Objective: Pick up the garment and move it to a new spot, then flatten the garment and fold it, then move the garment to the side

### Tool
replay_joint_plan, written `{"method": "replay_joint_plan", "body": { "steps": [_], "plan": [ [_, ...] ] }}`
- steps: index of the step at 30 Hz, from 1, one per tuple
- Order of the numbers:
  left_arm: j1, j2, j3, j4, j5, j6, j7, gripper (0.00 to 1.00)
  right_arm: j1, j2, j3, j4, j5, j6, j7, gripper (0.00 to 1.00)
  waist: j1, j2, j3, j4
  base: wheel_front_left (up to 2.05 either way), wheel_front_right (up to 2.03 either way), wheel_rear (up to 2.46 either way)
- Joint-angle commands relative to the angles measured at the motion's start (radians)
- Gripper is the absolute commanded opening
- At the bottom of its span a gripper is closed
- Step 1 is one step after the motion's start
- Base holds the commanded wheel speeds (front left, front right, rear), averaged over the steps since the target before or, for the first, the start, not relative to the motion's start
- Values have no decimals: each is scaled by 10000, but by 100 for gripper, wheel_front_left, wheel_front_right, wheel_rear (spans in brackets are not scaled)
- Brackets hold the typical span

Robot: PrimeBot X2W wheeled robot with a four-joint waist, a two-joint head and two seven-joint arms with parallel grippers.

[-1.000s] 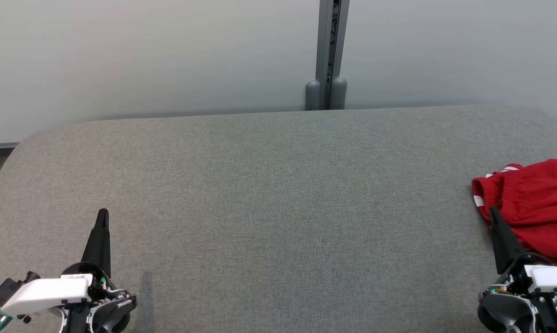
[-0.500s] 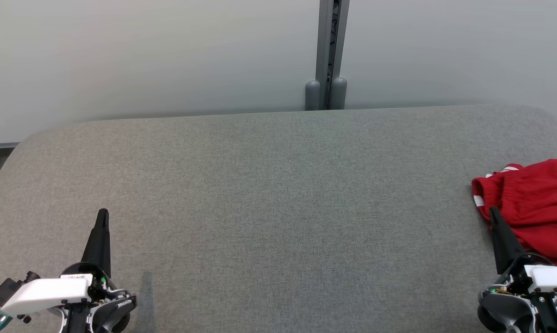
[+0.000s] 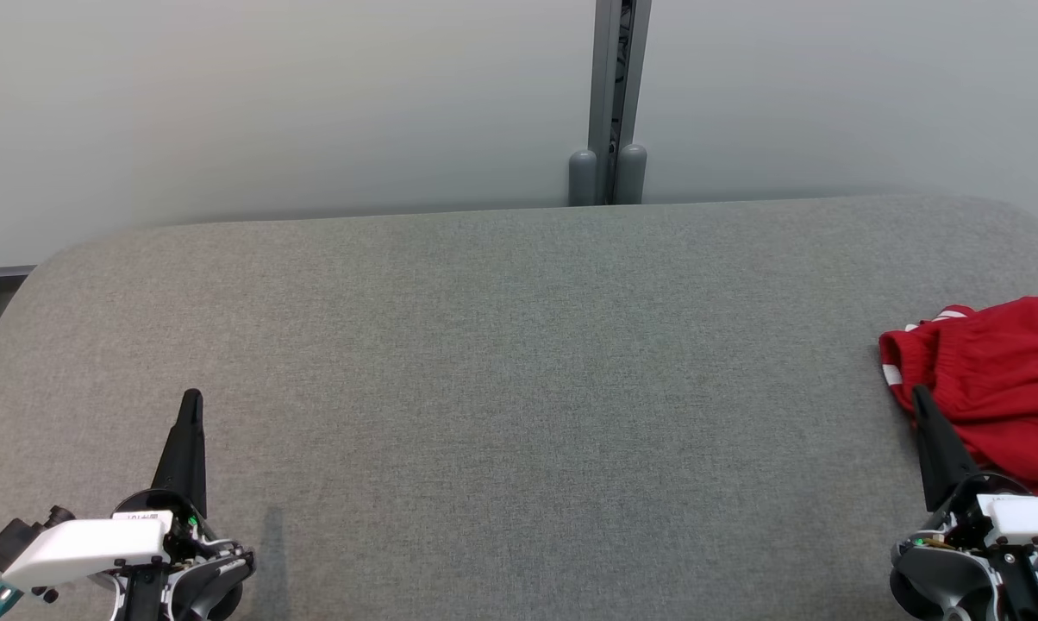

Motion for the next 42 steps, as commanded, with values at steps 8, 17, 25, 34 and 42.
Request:
{"method": "replay_joint_plan", "body": {
  "steps": [8,17,25,34,42],
  "plan": [
    [-125,49,42,-26,-15,-44,36,0,93,-92,-12,-38,25,4,37,0,0,0,0,0,0,0,0],
    [-125,49,42,-26,-15,-42,36,0,93,-92,-12,-38,25,4,37,0,0,0,0,0,0,0,0],
    [-125,49,41,-26,-15,-42,36,0,93,-92,-12,-38,25,4,36,0,0,0,0,0,0,0,0],
    [-125,49,41,-27,-15,-42,36,0,93,-92,-11,-38,26,4,36,0,0,0,0,0,0,0,0],
    [-125,49,41,-27,-15,-42,36,0,93,-92,-11,-38,26,4,36,0,0,0,0,0,0,0,0]
  ]
}}
